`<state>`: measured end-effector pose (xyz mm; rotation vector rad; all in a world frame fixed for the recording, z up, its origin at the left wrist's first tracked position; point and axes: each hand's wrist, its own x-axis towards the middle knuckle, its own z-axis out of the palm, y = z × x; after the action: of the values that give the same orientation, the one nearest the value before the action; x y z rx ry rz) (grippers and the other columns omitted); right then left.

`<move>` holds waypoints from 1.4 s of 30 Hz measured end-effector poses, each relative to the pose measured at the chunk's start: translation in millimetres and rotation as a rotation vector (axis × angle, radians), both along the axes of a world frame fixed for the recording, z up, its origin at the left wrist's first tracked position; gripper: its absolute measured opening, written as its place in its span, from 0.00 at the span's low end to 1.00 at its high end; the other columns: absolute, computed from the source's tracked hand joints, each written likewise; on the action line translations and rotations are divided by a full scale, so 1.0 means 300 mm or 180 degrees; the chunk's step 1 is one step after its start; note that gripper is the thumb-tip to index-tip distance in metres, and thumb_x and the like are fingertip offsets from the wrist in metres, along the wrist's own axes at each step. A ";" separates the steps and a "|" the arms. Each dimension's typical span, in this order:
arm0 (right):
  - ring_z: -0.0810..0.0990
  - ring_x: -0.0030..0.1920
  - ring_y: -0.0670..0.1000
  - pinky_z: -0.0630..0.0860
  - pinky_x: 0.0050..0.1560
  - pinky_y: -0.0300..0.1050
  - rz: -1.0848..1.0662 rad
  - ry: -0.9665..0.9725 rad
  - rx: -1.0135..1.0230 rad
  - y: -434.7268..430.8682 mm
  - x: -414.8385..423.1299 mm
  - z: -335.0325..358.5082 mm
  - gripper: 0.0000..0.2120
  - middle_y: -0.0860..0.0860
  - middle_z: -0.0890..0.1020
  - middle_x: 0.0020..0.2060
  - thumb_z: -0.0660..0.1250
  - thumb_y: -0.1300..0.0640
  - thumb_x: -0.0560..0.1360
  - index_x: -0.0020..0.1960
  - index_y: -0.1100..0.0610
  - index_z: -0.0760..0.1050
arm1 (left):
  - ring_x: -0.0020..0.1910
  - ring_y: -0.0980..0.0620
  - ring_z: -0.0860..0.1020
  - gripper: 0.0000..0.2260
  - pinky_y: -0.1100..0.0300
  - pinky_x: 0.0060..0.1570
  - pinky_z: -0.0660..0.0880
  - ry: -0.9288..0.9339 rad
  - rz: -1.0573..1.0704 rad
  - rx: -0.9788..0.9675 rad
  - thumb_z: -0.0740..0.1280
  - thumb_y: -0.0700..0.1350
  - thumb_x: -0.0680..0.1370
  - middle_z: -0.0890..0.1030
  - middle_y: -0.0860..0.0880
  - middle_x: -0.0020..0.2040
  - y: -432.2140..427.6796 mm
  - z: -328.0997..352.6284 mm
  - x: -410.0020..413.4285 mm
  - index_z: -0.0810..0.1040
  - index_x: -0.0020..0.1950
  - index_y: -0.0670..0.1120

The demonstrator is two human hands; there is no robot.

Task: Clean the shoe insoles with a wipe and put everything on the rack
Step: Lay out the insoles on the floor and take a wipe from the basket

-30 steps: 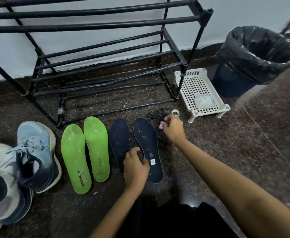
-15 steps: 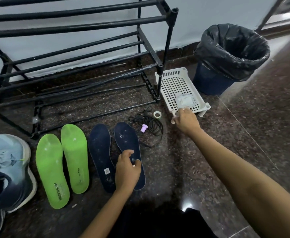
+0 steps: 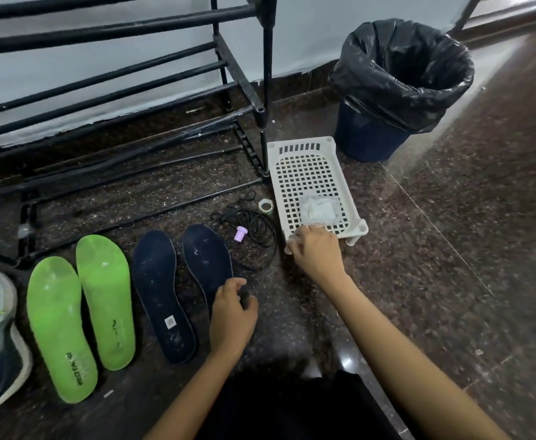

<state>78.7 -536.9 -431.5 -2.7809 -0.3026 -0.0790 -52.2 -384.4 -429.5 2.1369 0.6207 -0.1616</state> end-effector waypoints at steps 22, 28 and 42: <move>0.70 0.55 0.59 0.71 0.53 0.51 -0.1638 0.0337 0.0493 -0.125 0.222 0.044 0.07 0.57 0.76 0.52 0.66 0.56 0.73 0.46 0.59 0.80 | 0.53 0.55 0.76 0.13 0.62 0.48 0.70 0.0039 0.0051 -0.0077 0.67 0.43 0.78 0.73 0.54 0.58 0.009 -0.021 -0.014 0.73 0.63 0.49; 0.73 0.37 0.47 0.69 0.38 0.33 -0.1644 -0.0083 0.2517 -0.096 0.142 0.132 0.07 0.48 0.75 0.33 0.66 0.57 0.70 0.36 0.58 0.71 | 0.52 0.54 0.77 0.14 0.62 0.49 0.71 -0.0045 0.0363 -0.0094 0.67 0.41 0.78 0.74 0.53 0.58 0.053 -0.017 -0.024 0.74 0.63 0.47; 0.82 0.38 0.54 0.80 0.31 0.42 -0.1078 0.2112 0.3602 0.231 -0.105 0.093 0.10 0.62 0.77 0.45 0.62 0.73 0.74 0.52 0.61 0.69 | 0.41 0.50 0.77 0.13 0.57 0.38 0.73 0.0502 0.0837 -0.0178 0.70 0.45 0.77 0.77 0.44 0.47 0.130 -0.063 -0.094 0.68 0.54 0.43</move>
<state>47.2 -467.5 -403.7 -1.5727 0.3091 0.4418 -80.4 -345.4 -448.5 1.9798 0.9710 -0.2009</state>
